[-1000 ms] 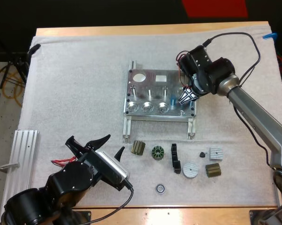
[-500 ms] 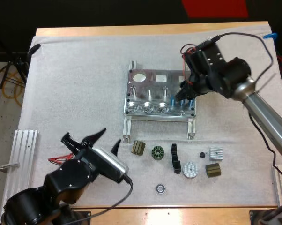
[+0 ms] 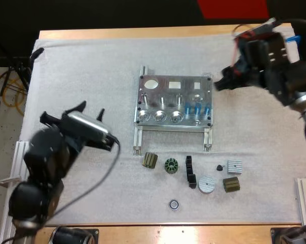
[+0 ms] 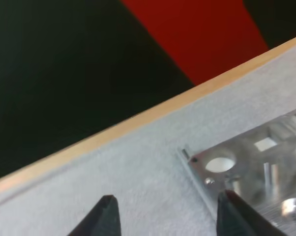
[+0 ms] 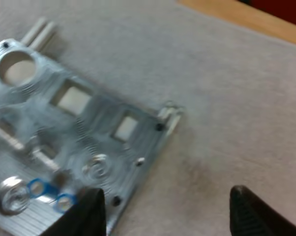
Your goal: Load cells from left to right
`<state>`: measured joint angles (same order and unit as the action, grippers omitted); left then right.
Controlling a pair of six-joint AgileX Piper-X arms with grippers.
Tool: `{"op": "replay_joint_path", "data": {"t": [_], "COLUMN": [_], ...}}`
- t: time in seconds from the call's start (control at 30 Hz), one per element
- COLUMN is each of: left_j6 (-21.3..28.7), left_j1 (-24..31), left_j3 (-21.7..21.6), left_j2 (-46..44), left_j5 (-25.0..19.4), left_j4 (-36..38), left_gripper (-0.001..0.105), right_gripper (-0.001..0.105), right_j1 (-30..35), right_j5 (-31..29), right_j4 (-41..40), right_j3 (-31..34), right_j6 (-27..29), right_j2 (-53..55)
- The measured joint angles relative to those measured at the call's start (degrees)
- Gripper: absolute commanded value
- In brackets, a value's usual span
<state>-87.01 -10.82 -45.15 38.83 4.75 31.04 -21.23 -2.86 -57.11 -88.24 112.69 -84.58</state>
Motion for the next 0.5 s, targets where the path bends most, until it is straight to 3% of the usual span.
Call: {"op": "replay_joint_path", "data": {"t": [0.2,0.5], "left_j6": [0.0,-0.3], "left_j1": [11.3,12.8], "left_j3": [0.0,0.0], "left_j2": [1.3,0.3], "left_j5": [3.3,2.5], "left_j4": [-3.2,-4.4], "left_gripper": [0.045,0.045], "right_gripper": [0.053,0.053], "right_j1": [7.5,13.8], "right_j5": [0.1,1.0], "right_j4": [2.8,6.9], "right_j3": [2.5,15.4], "right_j6": [-0.4,-0.4], "right_j2": [5.0,19.4]}}
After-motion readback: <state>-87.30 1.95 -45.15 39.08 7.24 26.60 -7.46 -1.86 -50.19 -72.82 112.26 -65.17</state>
